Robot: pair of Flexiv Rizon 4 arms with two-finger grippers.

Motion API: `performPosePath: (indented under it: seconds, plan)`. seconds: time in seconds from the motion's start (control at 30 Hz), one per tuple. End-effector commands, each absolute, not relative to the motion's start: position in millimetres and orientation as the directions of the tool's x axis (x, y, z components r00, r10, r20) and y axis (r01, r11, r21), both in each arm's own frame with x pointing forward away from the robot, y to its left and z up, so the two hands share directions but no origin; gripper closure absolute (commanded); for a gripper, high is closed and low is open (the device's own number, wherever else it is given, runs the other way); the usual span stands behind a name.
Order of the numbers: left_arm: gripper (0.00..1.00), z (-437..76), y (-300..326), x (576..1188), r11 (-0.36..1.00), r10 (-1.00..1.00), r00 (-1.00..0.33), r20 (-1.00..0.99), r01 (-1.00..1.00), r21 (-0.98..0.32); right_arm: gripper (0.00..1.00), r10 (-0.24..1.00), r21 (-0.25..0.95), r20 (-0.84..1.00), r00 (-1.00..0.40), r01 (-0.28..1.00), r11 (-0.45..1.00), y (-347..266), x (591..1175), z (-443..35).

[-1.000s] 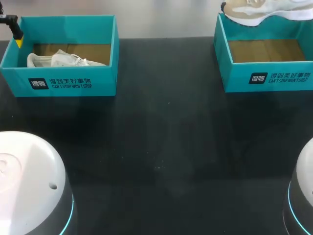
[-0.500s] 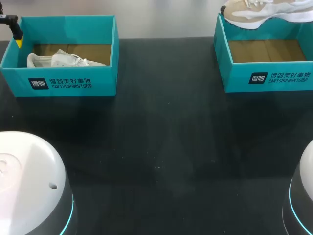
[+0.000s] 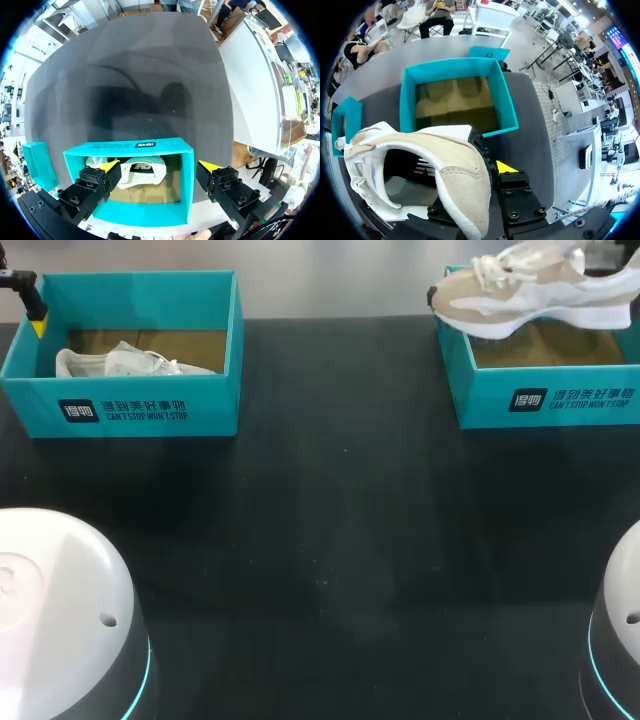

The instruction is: Take the shoe out of the shoebox, open the shoe tongue, remove and reinsert the insole, then place the shoe into the shoebox

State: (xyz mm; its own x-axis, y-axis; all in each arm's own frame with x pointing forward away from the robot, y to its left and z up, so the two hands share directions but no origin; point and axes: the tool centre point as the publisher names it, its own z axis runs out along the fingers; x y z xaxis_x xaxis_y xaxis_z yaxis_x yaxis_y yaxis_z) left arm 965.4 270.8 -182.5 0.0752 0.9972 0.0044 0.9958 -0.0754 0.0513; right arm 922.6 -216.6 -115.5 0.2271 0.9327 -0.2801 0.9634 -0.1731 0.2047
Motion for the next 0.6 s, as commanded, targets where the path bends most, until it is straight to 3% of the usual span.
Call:
performPosePath:
  seconds: [0.03,0.6]
  plan:
    - [0.00,-182.1,271.2,965.0,-0.076,0.997,0.076,0.006,0.996,0.052,1.00,0.931,0.252,-0.286,0.228,0.955,-0.156,-200.4,885.3,-123.1]
    - [0.00,-182.1,271.2,965.0,-0.076,0.997,0.076,0.006,0.996,0.052,1.00,0.931,0.235,-0.271,0.243,0.955,-0.181,-185.5,871.3,-130.9]
